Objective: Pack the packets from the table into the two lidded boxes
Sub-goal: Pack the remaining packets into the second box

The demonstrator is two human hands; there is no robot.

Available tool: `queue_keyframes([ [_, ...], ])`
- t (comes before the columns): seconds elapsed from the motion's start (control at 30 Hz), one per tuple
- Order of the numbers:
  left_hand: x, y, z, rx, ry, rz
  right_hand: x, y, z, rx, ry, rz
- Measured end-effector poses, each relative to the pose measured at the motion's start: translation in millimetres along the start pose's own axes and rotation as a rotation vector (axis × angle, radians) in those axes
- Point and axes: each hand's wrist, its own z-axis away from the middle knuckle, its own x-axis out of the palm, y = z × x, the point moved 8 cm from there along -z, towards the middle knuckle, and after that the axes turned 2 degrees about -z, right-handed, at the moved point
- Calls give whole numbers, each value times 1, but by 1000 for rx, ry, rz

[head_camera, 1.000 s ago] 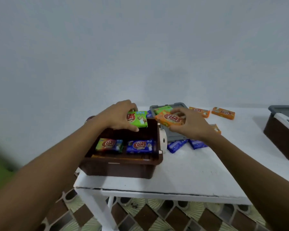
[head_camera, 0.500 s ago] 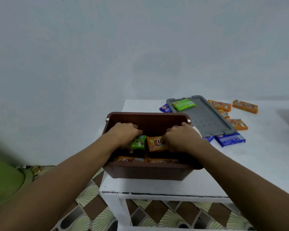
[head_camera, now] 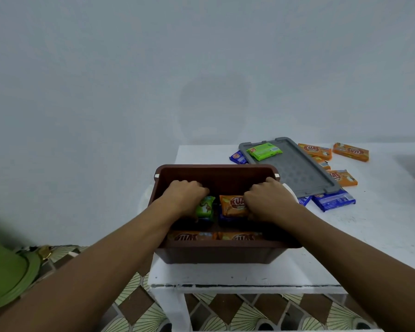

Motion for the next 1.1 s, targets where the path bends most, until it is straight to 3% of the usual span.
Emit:
queue_keyframes([
  [0.2, -10, 7, 6, 54, 9, 74, -4, 5, 1, 18, 78, -89],
  [0.47, -44, 15, 9, 73, 201, 230, -12, 75, 49, 239, 636, -685],
  [0.57, -68, 29, 4, 78, 314, 313, 38, 119, 71, 402, 588, -767],
  [0.67, -100, 60, -6, 104, 471, 362, 94, 158, 100, 536, 388, -696],
  [0.8, -136, 121, -29, 157, 566, 383, 155, 187, 142, 515, 104, -601],
  [0.97, -151, 187, -61, 187, 469, 299, 170, 196, 158, 398, 95, -409],
  [1.1, -122, 251, -97, 70, 151, 217, 180, 216, 172, 366, 183, -449],
])
